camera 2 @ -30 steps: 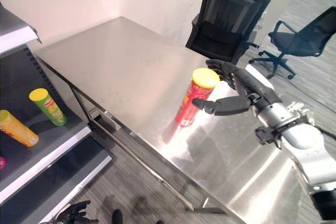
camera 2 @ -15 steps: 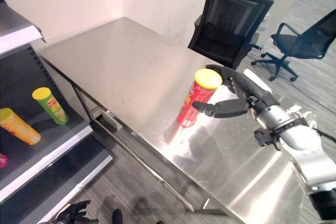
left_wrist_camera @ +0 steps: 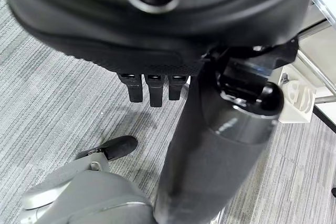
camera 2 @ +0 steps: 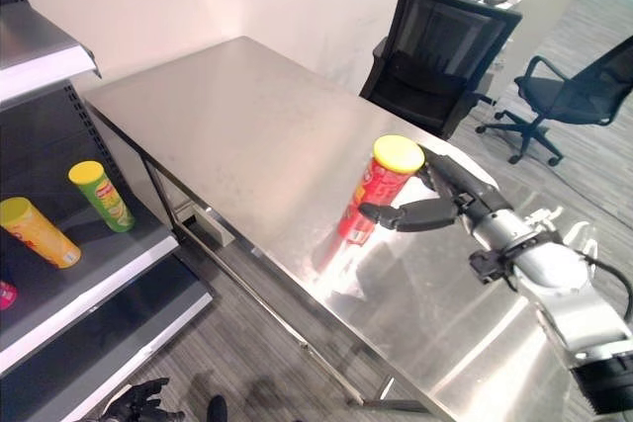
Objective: Put the goods on the table back onto the shelves and tidy them up.
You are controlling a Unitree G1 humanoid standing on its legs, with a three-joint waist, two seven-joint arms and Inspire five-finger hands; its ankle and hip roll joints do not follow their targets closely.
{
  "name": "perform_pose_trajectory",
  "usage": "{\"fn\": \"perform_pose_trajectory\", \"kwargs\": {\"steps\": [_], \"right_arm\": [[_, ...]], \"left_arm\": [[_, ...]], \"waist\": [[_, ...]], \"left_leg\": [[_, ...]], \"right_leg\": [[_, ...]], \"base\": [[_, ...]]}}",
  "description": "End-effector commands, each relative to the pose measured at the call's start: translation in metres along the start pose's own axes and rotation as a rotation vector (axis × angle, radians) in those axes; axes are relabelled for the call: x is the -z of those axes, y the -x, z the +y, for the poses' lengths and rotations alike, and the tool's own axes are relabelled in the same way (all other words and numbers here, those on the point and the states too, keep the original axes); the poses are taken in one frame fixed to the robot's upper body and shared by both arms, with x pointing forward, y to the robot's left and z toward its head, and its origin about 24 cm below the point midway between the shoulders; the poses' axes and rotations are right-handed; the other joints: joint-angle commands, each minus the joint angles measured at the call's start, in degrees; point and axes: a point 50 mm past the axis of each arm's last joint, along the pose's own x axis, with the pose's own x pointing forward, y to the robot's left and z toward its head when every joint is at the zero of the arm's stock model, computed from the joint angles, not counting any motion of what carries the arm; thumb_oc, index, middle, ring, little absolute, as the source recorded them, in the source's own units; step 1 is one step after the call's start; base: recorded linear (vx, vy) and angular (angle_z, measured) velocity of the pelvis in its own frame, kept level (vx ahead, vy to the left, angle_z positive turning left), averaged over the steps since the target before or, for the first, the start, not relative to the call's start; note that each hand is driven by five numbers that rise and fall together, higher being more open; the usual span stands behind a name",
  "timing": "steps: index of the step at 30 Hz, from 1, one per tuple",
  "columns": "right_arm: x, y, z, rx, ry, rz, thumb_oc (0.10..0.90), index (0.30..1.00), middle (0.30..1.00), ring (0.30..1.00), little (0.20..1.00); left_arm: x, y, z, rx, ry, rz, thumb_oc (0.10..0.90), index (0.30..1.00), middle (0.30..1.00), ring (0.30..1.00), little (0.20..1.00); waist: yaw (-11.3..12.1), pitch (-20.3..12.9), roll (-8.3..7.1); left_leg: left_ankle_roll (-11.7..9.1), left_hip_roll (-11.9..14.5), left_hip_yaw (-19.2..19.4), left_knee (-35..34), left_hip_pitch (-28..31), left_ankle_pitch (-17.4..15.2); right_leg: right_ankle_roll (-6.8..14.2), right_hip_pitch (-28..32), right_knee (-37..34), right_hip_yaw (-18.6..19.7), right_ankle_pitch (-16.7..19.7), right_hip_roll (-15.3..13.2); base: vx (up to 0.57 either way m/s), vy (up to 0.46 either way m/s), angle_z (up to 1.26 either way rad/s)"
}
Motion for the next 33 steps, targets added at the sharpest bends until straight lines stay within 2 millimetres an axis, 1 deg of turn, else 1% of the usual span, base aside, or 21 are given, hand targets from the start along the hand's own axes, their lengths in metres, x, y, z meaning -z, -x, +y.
{"fn": "perform_pose_trajectory", "kwargs": {"steps": [1,2,3,10,16,19,20,22,23,24,25,28,29,30,31,32,33], "right_arm": [[-0.041,-0.017,-0.033,0.192,0.062,-0.192,0.538,0.507,0.507,0.507,0.507],[-0.041,-0.017,-0.032,0.192,0.062,-0.192,0.538,0.507,0.507,0.507,0.507],[-0.041,-0.018,-0.031,0.197,0.057,-0.194,0.400,0.300,0.300,0.300,0.300],[-0.040,-0.019,-0.030,0.241,0.052,-0.212,0.400,0.300,0.300,0.300,0.300],[-0.043,-0.017,-0.035,0.269,0.059,-0.226,0.400,0.300,0.300,0.300,0.300],[-0.049,-0.016,-0.040,0.274,0.080,-0.237,0.400,0.300,0.300,0.300,0.300],[-0.056,-0.015,-0.044,0.296,0.072,-0.276,0.400,0.300,0.300,0.300,0.300],[-0.059,-0.015,-0.044,0.302,0.069,-0.290,0.400,0.300,0.300,0.300,0.300],[-0.067,-0.014,-0.046,0.327,0.058,-0.337,0.400,0.300,0.300,0.300,0.300],[-0.067,-0.014,-0.046,0.327,0.058,-0.337,0.400,0.300,0.300,0.300,0.300],[-0.072,-0.014,-0.046,0.338,0.056,-0.367,0.400,0.300,0.300,0.300,0.300],[-0.089,-0.010,-0.046,0.395,0.028,-0.484,0.400,0.300,0.300,0.300,0.300],[-0.102,-0.008,-0.044,0.425,0.016,-0.568,0.400,0.300,0.300,0.300,0.300],[-0.102,-0.007,-0.044,0.427,0.016,-0.568,0.400,0.300,0.300,0.300,0.300],[-0.119,-0.002,-0.043,0.488,-0.011,-0.696,0.400,0.300,0.300,0.300,0.300],[-0.125,0.000,-0.041,0.510,-0.030,-0.744,0.400,0.300,0.300,0.300,0.300],[-0.125,0.000,-0.041,0.512,-0.031,-0.744,0.400,0.300,0.300,0.300,0.300]], "left_arm": [[-0.016,-0.004,0.005,-0.011,-0.039,-0.061,0.800,0.900,0.900,0.900,0.900],[-0.016,-0.003,0.005,-0.011,-0.039,-0.061,0.800,0.900,0.900,0.900,0.900],[-0.016,-0.003,0.005,-0.012,-0.037,-0.062,0.800,0.900,0.900,0.900,0.900],[-0.017,-0.003,0.007,-0.025,-0.028,-0.062,0.800,0.900,0.900,0.900,0.900],[-0.015,-0.002,0.008,-0.028,-0.021,-0.061,0.800,0.900,0.900,0.900,0.900],[-0.016,-0.002,0.009,-0.029,-0.021,-0.066,0.800,0.900,0.900,0.900,0.900],[-0.017,-0.002,0.010,-0.035,-0.014,-0.069,0.800,0.900,0.900,0.900,0.900],[-0.017,-0.002,0.011,-0.038,-0.012,-0.069,0.800,0.900,0.900,0.900,0.900],[-0.015,-0.001,0.013,-0.044,-0.003,-0.066,0.800,0.900,0.900,0.900,0.900],[-0.015,-0.001,0.013,-0.044,-0.003,-0.066,0.800,0.900,0.900,0.900,0.900],[-0.016,-0.001,0.014,-0.047,0.003,-0.069,0.800,0.900,0.900,0.900,0.900],[-0.017,0.000,0.016,-0.056,0.015,-0.076,0.800,0.900,0.900,0.900,0.900],[-0.016,0.000,0.016,-0.061,0.027,-0.077,0.800,0.900,0.900,0.900,0.900],[-0.016,0.000,0.016,-0.062,0.026,-0.077,0.800,0.900,0.900,0.900,0.900],[-0.015,0.001,0.016,-0.064,0.036,-0.076,0.800,0.900,0.900,0.900,0.900],[-0.014,0.001,0.016,-0.064,0.038,-0.073,0.800,0.900,0.900,0.900,0.900],[-0.014,0.001,0.016,-0.065,0.037,-0.073,0.800,0.900,0.900,0.900,0.900]], "waist": [[3.6,-2.4,0.42],[3.6,-2.4,0.42],[3.6,-2.4,0.51],[3.9,-2.3,0.66],[4.0,-2.2,0.56],[4.1,-2.2,0.27],[4.1,-2.2,0.10],[4.1,-2.2,0.05],[4.3,-2.3,0.06],[4.3,-2.3,0.05],[4.4,-2.3,0.06],[4.8,-2.2,0.29],[5.3,-2.1,0.54],[5.2,-2.1,0.49],[6.3,-1.7,0.91],[6.7,-1.5,1.10],[6.6,-1.5,1.03]], "left_leg": [[-4.7,6.2,3.6,0.4,3.9,-6.1],[-4.7,6.1,3.6,0.4,3.9,-6.1],[-4.7,6.1,3.5,0.4,3.9,-6.1],[-4.6,6.2,3.2,0.4,4.1,-6.2],[-4.6,6.2,3.0,0.4,4.2,-6.2],[-4.8,6.5,2.9,0.4,4.4,-6.2],[-4.9,6.7,2.7,0.4,4.5,-6.1],[-5.0,6.8,2.7,0.4,4.5,-6.1],[-5.1,7.2,2.5,0.4,4.6,-6.0],[-5.1,7.2,2.5,0.4,4.6,-6.0],[-5.2,7.3,2.4,0.4,4.7,-5.9],[-5.4,8.0,1.9,0.4,4.7,-5.5],[-5.6,8.5,1.5,0.4,4.5,-5.1],[-5.6,8.5,1.4,0.4,4.5,-5.1],[-5.9,9.2,0.3,1.2,3.7,-4.4],[-6.1,9.4,-0.4,1.4,3.2,-4.1],[-6.1,9.4,-0.5,1.5,3.1,-4.2]], "right_leg": [[5.8,-2.2,0.3,-2.1,1.4,-4.7],[5.8,-2.2,0.3,-2.1,1.4,-4.7],[5.8,-2.1,0.3,-2.2,1.4,-4.8],[5.7,-1.8,0.3,-2.3,1.1,-4.6],[5.6,-1.6,0.3,-2.4,0.9,-4.5],[5.5,-1.4,0.3,-2.5,0.8,-4.4],[5.3,-1.2,0.3,-2.5,0.6,-4.1],[5.2,-1.2,0.3,-2.5,0.5,-4.0],[5.0,-1.1,0.3,-2.6,0.2,-3.7],[5.0,-1.1,0.3,-2.6,0.2,-3.6],[4.9,-1.0,0.3,-2.5,0.0,-3.4],[4.4,-0.8,0.3,-2.5,-0.6,-2.8],[4.0,-0.8,0.3,-2.6,-1.1,-2.3],[4.0,-0.7,0.3,-2.6,-1.1,-2.3],[3.1,-0.5,0.3,-2.8,-2.0,-1.3],[2.8,-0.4,0.3,-3.0,-2.3,-0.9],[2.8,-0.4,0.3,-3.1,-2.3,-0.9]], "base": [[0.00,0.000,0.00],[0.02,-0.005,0.04],[0.00,-0.001,0.03],[0.00,-0.001,0.01],[0.00,0.000,0.00],[0.00,-0.052,0.01],[-0.01,-0.067,0.03],[-0.01,-0.065,0.05],[0.00,-0.045,0.04],[-0.01,-0.070,0.04],[-0.01,-0.060,0.03],[-0.02,-0.101,0.01],[-0.03,-0.095,0.02],[-0.07,-0.189,0.13],[-0.08,-0.159,0.20],[-0.08,-0.160,0.30],[-0.09,-0.133,0.45]]}}
